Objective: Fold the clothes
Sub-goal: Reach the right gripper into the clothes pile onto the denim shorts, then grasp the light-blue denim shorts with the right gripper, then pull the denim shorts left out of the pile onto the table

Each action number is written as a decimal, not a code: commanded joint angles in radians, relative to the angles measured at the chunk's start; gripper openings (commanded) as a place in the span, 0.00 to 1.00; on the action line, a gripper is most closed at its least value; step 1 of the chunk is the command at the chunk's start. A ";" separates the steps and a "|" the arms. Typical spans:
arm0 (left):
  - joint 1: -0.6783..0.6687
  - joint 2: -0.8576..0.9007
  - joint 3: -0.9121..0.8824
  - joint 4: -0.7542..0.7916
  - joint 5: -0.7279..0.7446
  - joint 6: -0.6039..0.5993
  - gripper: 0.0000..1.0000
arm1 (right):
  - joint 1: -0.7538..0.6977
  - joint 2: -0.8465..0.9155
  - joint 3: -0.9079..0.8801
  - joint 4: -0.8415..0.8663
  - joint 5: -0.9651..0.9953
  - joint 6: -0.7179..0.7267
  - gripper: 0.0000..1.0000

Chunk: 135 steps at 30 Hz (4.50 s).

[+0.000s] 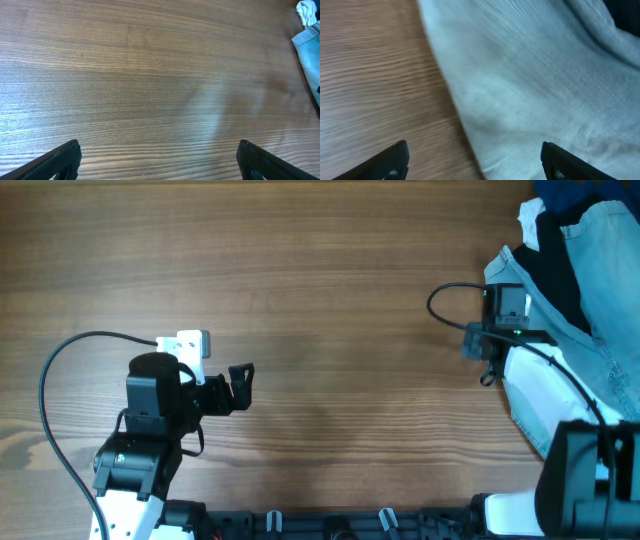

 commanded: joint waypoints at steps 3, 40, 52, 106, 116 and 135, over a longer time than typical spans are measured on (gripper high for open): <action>-0.007 0.001 0.023 0.003 0.020 -0.010 1.00 | -0.029 0.072 0.018 0.043 -0.022 0.025 0.75; -0.007 0.001 0.023 0.003 0.019 -0.009 1.00 | -0.028 0.050 0.074 -0.028 0.008 0.048 0.04; -0.007 0.001 0.023 0.003 0.019 -0.009 1.00 | 0.029 -0.319 0.183 -0.255 -0.225 0.022 0.04; -0.007 0.001 0.023 -0.011 0.019 -0.009 1.00 | 0.289 -0.179 0.220 -0.275 -0.355 -0.003 0.05; -0.007 0.001 0.023 -0.011 0.019 -0.009 1.00 | 0.528 -0.153 0.220 -0.034 -0.336 0.143 0.04; -0.007 0.001 0.023 -0.010 0.019 -0.010 1.00 | 0.516 -0.084 0.220 0.223 -0.225 0.261 0.60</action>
